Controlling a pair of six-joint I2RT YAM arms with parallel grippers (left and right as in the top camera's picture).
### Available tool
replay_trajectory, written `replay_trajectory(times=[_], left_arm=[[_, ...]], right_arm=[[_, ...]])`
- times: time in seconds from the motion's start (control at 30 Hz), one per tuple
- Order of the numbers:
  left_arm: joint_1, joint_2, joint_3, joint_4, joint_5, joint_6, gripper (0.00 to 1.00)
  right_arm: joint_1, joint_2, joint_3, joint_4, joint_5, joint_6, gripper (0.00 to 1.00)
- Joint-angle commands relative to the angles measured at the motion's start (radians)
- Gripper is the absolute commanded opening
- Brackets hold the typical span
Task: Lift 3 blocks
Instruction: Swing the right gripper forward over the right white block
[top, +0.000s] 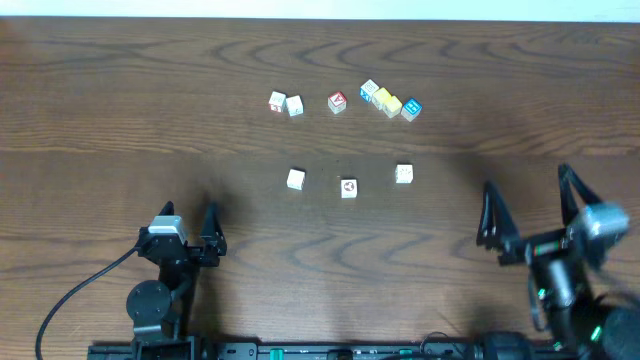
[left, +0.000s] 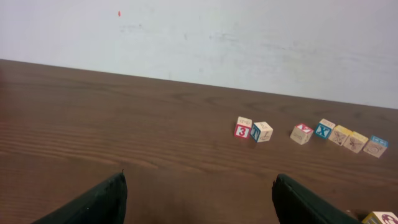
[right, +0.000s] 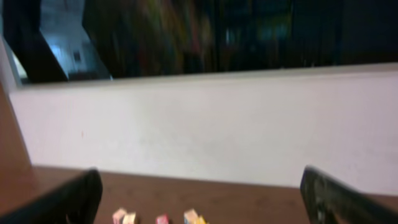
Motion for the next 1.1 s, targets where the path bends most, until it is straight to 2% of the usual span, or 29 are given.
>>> replay_trajectory(times=[0.0, 0.1, 0.3, 0.4, 0.47, 0.5, 0.57, 0.67, 0.8, 0.93, 1.07], left_arm=[[0.005, -0.002, -0.014, -0.037, 0.023, -0.008, 0.75], [0.005, -0.002, -0.014, -0.037, 0.023, -0.008, 0.75], [0.005, -0.001, -0.014, -0.037, 0.023, -0.008, 0.75], [0.005, -0.001, -0.014, -0.037, 0.024, -0.008, 0.75], [0.004, -0.001, -0.014, -0.037, 0.024, -0.008, 0.75], [0.004, -0.001, -0.014, -0.037, 0.024, -0.008, 0.75], [0.004, -0.001, -0.014, -0.037, 0.024, -0.008, 0.75], [0.005, -0.001, -0.014, -0.037, 0.024, -0.008, 0.75], [0.005, -0.001, -0.014, -0.037, 0.024, -0.008, 0.75], [0.005, -0.001, -0.014, -0.037, 0.024, -0.008, 0.75], [0.005, -0.001, -0.014, -0.037, 0.024, -0.008, 0.75]], right_arm=[[-0.003, 0.222, 0.224, -0.166, -0.049, -0.056, 0.99], [-0.003, 0.417, 0.403, -0.311, -0.183, -0.055, 0.99], [-0.003, 0.653, 0.489, -0.266, -0.490, 0.003, 0.99], [0.004, 0.743, 0.489, -0.248, -0.517, 0.031, 0.98], [0.027, 0.807, 0.489, -0.293, -0.458, 0.074, 0.87], [0.043, 0.837, 0.489, -0.325, -0.398, 0.114, 0.86], [0.091, 0.905, 0.489, -0.405, -0.226, 0.195, 0.89], [0.169, 1.020, 0.489, -0.497, -0.047, 0.231, 0.88], [0.233, 1.176, 0.498, -0.542, -0.026, 0.244, 0.84], [0.254, 1.311, 0.554, -0.642, 0.080, 0.289, 0.83], [0.262, 1.378, 0.573, -0.663, 0.203, 0.332, 0.88]])
